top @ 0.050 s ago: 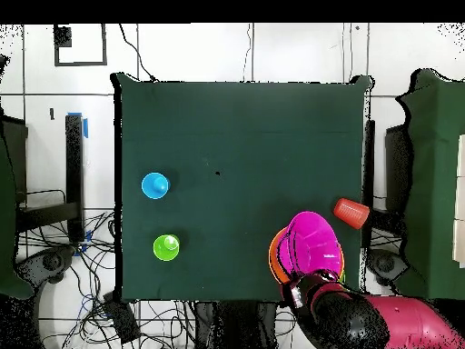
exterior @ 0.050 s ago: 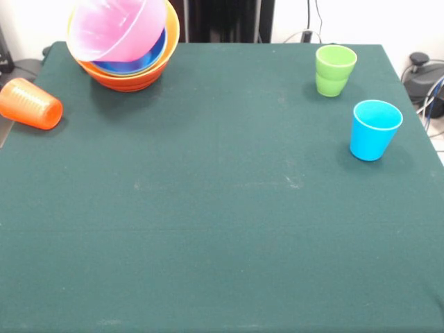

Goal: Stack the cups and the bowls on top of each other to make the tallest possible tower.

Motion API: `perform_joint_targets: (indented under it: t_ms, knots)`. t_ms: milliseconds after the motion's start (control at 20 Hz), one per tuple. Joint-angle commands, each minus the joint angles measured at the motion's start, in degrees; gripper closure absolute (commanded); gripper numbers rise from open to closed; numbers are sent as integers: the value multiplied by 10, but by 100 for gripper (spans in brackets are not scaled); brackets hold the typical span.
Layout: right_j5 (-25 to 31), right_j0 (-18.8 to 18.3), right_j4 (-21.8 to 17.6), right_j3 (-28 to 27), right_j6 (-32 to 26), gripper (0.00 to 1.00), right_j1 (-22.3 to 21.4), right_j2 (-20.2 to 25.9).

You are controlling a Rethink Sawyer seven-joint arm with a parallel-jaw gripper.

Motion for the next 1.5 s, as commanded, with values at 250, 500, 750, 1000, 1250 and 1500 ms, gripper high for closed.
perform_joint_targets:
  t_ms: [250, 500, 750, 1000, 1250, 1500]
  knots:
    - [-56, 14, -54, 55, 29, 100, 33, -36]
    - [-66, 20, -53, 59, 33, 100, 32, -42]
    - [-66, 17, -33, 66, 30, 100, 20, -33]
    - [-68, 14, -30, 66, 30, 0, 24, -32]
    - [-67, 18, -30, 64, 35, 0, 23, -36]
    - [-85, 16, -21, 78, 42, 0, 18, -29]
